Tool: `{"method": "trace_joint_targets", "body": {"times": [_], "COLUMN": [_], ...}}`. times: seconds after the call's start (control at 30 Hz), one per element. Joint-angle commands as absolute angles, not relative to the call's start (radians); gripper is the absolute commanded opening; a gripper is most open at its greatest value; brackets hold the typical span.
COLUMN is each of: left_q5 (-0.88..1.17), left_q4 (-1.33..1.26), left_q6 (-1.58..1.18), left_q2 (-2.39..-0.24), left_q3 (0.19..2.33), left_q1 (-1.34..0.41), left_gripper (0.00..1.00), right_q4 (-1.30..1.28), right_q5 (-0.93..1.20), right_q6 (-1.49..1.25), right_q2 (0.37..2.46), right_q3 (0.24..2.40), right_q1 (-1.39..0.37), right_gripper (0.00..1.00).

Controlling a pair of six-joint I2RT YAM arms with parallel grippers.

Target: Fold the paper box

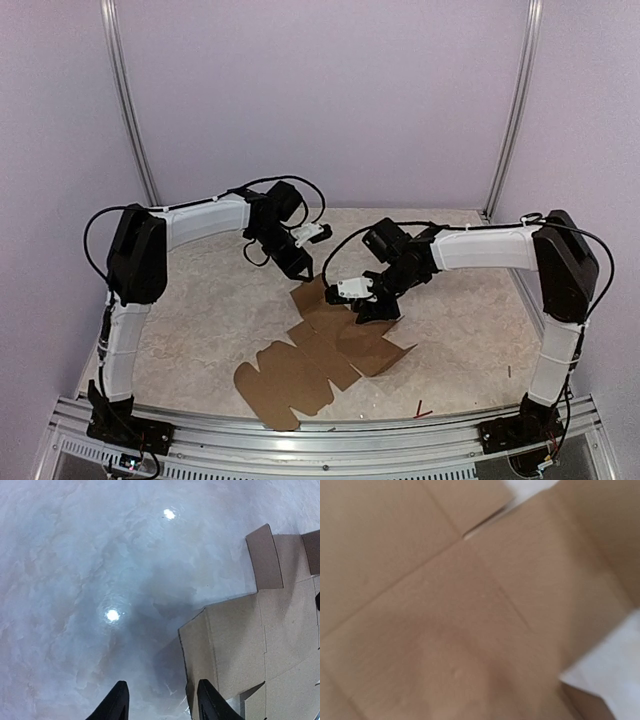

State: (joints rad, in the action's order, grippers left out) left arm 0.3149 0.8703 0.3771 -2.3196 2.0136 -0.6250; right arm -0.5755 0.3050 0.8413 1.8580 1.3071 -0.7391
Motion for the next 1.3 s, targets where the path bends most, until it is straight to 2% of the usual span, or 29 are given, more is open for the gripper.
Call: {"method": "trace_joint_targets", "body": {"times": [0.0,0.23,0.37,0.7,1.03,1.27], "left_q5": [0.157,0.268,0.376,0.514,0.522,0.572], "left_q4": [0.636,0.247,0.108,-0.098,-0.085,-0.071], "left_q6": [0.166,-0.135,-0.244,-0.366,-0.410,-0.424], "left_q2": [-2.040,-1.697,-1.666,-1.793,-1.846,-1.820], "left_q3": [1.762,1.157,1.002,0.913,0.910,0.904], "left_q1": [-0.627,-0.627,-0.626,-0.632,-0.652,-0.687], "left_gripper": [0.49,0.53,0.54,0.53,0.52,0.36], "right_q4": [-0.516,-0.479,-0.550,-0.631,-0.650,-0.658], "right_q5": [0.176,0.129,0.129,0.153,0.201,0.219], "right_q6": [0.910,0.924,0.921,0.858,0.811,0.795], "right_q2": [1.941,1.988,2.046,2.139,2.176,2.194], "right_q3": [1.308,1.256,1.270,1.266,1.299,1.305], "right_q1": [-0.797,-0.819,-0.823,-0.820,-0.797,-0.778], "right_gripper": [0.28,0.36,0.42,0.42,0.41,0.39]}}
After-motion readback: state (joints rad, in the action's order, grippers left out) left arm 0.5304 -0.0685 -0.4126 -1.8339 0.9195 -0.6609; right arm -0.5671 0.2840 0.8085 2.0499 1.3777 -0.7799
